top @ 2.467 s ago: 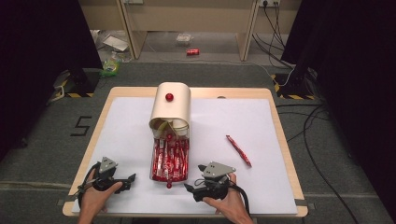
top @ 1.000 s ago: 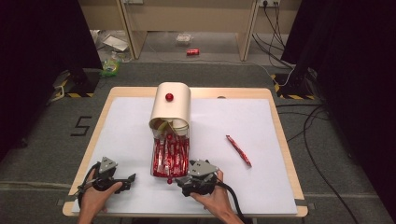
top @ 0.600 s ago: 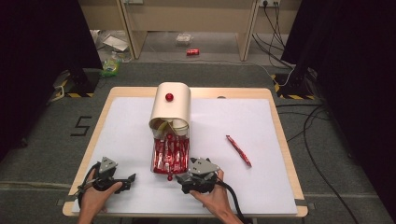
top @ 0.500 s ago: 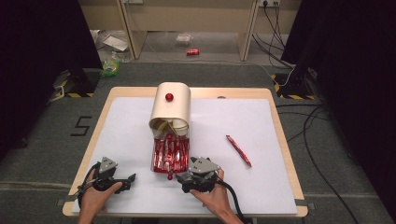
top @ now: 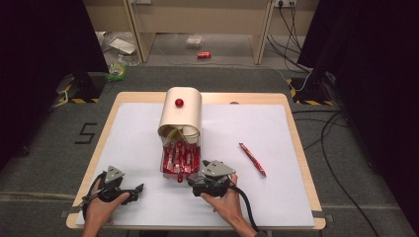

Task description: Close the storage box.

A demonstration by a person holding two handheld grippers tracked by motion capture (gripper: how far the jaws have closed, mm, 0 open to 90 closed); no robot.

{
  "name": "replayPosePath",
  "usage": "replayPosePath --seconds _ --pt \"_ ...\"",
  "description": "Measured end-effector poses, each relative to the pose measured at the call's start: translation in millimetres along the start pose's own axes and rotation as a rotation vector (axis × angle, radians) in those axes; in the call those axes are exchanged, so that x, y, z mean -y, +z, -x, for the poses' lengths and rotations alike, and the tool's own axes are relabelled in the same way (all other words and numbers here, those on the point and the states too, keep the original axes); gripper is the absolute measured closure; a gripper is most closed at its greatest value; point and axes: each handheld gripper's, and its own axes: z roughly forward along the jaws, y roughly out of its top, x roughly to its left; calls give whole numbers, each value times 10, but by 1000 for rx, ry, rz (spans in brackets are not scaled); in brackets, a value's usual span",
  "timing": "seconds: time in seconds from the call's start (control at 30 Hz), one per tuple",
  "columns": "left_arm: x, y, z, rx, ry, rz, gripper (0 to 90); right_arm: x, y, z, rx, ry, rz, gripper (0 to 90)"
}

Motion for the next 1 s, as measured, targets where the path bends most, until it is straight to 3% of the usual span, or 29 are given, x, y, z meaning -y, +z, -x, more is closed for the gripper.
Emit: replayPosePath --seconds 0.43,1.0 --pt "-1 0 -1 0 1 -1 65 -22 106 202 40 46 21 199" --pt "-1 0 0 0 0 -1 65 -112 192 250 53 23 20 195"
